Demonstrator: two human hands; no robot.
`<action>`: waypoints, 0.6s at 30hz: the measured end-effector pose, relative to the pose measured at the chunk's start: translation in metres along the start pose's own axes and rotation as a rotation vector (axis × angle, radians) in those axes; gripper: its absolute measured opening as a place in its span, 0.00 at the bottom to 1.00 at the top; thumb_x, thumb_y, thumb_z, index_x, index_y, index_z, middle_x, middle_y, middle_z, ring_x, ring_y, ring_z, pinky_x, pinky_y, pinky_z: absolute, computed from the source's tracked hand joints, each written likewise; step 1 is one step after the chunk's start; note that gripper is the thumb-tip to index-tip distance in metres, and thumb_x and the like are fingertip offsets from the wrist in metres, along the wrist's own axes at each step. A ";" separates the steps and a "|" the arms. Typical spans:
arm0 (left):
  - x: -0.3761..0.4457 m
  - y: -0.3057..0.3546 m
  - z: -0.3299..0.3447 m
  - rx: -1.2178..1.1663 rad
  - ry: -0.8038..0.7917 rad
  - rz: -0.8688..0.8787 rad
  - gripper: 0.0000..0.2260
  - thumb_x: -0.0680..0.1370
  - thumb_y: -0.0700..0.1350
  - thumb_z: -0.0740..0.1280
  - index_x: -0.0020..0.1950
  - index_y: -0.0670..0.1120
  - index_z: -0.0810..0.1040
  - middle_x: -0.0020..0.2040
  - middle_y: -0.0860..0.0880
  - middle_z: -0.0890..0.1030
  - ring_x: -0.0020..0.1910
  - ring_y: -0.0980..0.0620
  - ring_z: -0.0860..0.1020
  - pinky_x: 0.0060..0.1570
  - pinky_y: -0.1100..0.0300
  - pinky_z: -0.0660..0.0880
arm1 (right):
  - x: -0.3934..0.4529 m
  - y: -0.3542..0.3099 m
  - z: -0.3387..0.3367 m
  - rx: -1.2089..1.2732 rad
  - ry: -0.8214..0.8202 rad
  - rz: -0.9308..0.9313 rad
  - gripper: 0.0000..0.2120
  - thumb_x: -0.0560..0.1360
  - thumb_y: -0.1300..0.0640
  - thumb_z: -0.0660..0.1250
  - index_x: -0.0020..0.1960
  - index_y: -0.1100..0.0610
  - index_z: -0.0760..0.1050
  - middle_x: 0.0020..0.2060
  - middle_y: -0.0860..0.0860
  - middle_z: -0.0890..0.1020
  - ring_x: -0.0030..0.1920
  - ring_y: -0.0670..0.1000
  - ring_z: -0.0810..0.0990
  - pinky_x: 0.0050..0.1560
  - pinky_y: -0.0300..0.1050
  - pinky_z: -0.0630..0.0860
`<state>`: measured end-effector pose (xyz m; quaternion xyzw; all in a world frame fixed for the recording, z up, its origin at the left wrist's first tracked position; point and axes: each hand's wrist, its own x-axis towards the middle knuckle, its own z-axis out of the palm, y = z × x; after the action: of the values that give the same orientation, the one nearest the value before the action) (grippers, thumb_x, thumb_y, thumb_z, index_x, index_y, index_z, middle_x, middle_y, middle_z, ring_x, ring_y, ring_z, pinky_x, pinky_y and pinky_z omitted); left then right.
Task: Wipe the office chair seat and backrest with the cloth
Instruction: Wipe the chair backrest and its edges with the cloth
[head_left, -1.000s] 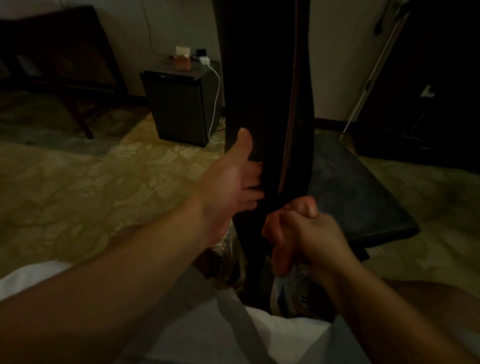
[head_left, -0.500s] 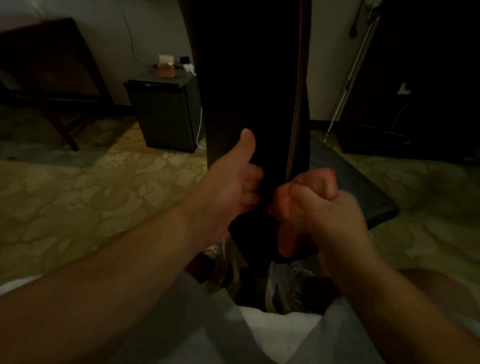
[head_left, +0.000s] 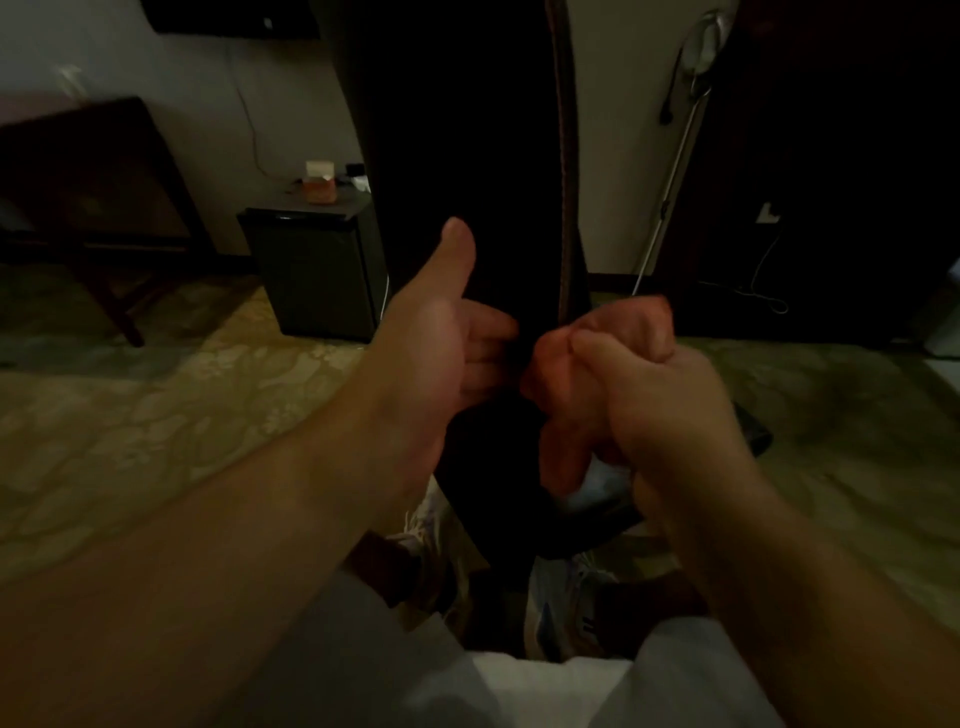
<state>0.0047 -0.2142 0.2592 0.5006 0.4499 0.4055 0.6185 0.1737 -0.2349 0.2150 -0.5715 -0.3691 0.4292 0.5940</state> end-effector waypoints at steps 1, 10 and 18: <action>-0.001 0.003 0.000 -0.018 0.018 0.012 0.42 0.81 0.73 0.48 0.64 0.37 0.81 0.59 0.41 0.86 0.58 0.45 0.86 0.64 0.49 0.77 | 0.000 0.003 0.001 -0.013 -0.013 0.005 0.08 0.79 0.56 0.73 0.41 0.54 0.82 0.26 0.47 0.84 0.24 0.43 0.82 0.22 0.35 0.72; -0.009 0.021 0.013 -0.051 -0.007 -0.011 0.42 0.81 0.72 0.50 0.69 0.37 0.78 0.61 0.40 0.85 0.58 0.44 0.85 0.66 0.47 0.76 | 0.000 -0.012 -0.001 -0.118 0.022 -0.058 0.13 0.77 0.58 0.75 0.33 0.54 0.83 0.28 0.49 0.85 0.30 0.48 0.86 0.25 0.36 0.76; -0.011 0.051 0.006 -0.202 -0.005 0.020 0.39 0.84 0.69 0.49 0.69 0.36 0.76 0.62 0.36 0.84 0.57 0.42 0.86 0.64 0.48 0.77 | -0.005 0.005 -0.011 -0.130 0.043 0.004 0.08 0.77 0.55 0.74 0.39 0.51 0.85 0.36 0.59 0.87 0.36 0.62 0.88 0.43 0.67 0.86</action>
<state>0.0053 -0.2175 0.3113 0.4411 0.4003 0.4537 0.6629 0.1814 -0.2434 0.2094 -0.6189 -0.3823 0.3930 0.5625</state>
